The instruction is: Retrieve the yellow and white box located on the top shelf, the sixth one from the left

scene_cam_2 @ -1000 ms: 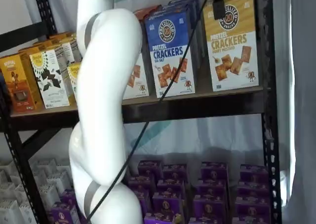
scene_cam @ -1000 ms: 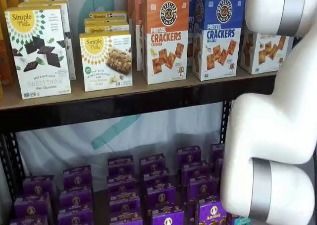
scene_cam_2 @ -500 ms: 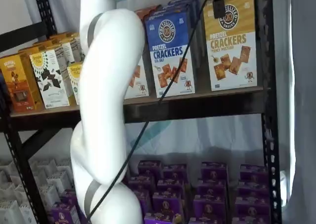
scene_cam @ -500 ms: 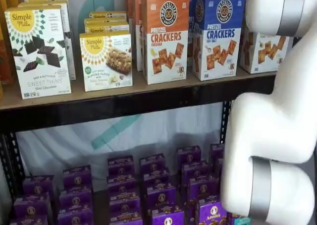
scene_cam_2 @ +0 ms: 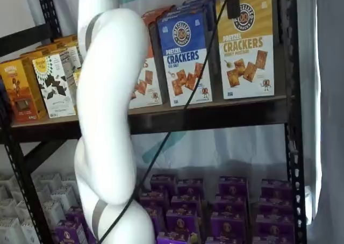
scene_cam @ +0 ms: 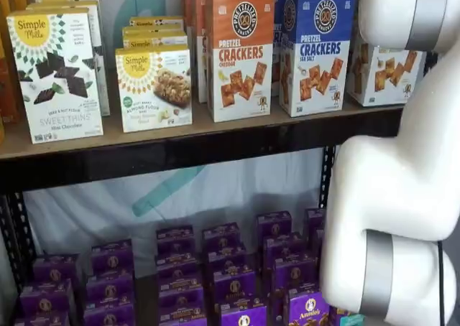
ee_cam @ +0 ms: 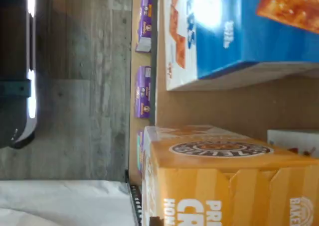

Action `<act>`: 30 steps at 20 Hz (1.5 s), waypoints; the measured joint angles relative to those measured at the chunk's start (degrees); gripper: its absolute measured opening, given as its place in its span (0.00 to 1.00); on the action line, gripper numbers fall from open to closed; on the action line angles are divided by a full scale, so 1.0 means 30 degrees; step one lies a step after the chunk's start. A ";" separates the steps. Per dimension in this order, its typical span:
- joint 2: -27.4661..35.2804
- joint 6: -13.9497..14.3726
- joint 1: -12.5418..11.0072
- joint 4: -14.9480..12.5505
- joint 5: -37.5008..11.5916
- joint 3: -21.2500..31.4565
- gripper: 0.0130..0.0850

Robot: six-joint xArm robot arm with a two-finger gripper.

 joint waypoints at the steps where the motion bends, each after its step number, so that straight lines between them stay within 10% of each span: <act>1: -0.0174 -0.0033 -0.0063 0.0049 0.0080 0.0162 0.67; 21: -0.6312 -0.1537 -0.2101 0.1173 0.0171 0.6399 0.67; 30: -0.8719 -0.0895 -0.1408 0.1059 0.0315 0.8778 0.67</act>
